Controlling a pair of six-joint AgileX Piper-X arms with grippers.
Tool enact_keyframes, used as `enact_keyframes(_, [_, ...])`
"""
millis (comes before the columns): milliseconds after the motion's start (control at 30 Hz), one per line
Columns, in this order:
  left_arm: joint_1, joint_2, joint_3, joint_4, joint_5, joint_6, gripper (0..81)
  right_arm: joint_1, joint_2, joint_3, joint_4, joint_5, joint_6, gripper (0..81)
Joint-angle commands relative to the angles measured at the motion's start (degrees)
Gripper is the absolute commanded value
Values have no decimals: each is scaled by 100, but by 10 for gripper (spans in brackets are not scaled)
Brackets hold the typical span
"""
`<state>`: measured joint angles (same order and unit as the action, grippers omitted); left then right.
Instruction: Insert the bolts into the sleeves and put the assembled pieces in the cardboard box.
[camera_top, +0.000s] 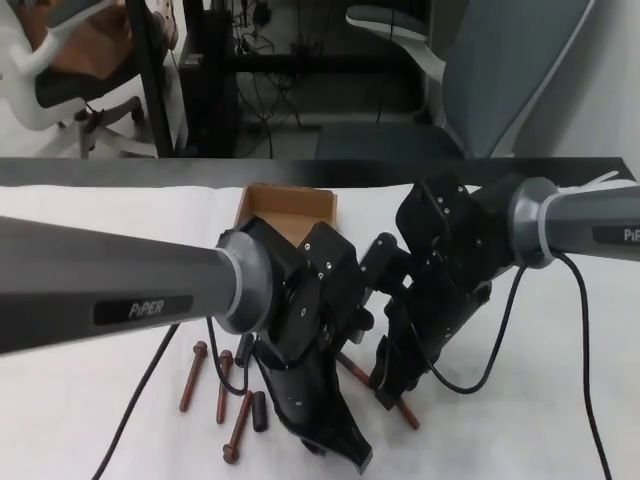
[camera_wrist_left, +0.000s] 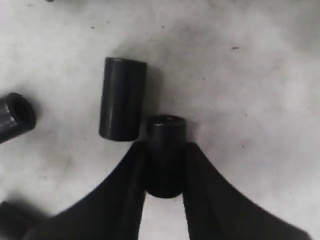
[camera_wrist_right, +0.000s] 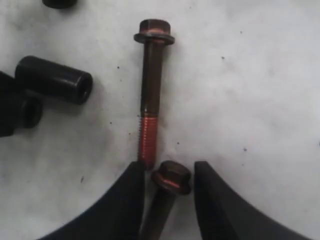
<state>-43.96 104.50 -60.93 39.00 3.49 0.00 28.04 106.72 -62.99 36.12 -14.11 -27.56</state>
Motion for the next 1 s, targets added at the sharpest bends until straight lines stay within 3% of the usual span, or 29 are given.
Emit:
enact_keyframes(0, [-66,89,-7,-46,41,91,18,58,222,106,413,266,-114,323])
enact_keyframes(100, [-66,26,-7,-9,45,91,18,58,224,106,413,477,-114,309])
enact_keyframes(133, [-66,-25,-7,-11,45,91,18,73,224,106,413,635,-114,259])
enact_keyframes(200, [-66,-186,-7,-42,45,31,18,72,224,106,413,740,-114,31])
enact_keyframes(233, [-66,-306,4,-87,68,0,18,72,210,106,413,738,-93,4])
enact_keyframes(400, [-66,-1059,152,-820,84,-131,18,78,-133,106,451,738,33,6])
enact_keyframes(567, [-66,-2039,1166,-2526,66,-800,18,-5,-1104,204,184,683,489,6])
enact_keyframes(700, [-144,-2953,2324,-3818,-220,-1275,18,-101,-2158,801,-1130,-110,1597,6])
enact_keyframes(867, [-292,-4015,3637,-4994,-600,-1421,18,-50,-3345,1638,-2725,-145,2262,6])
enact_keyframes(967, [-289,-4212,4232,-5956,-741,-1467,18,182,-3793,1957,-3856,-515,2549,6])
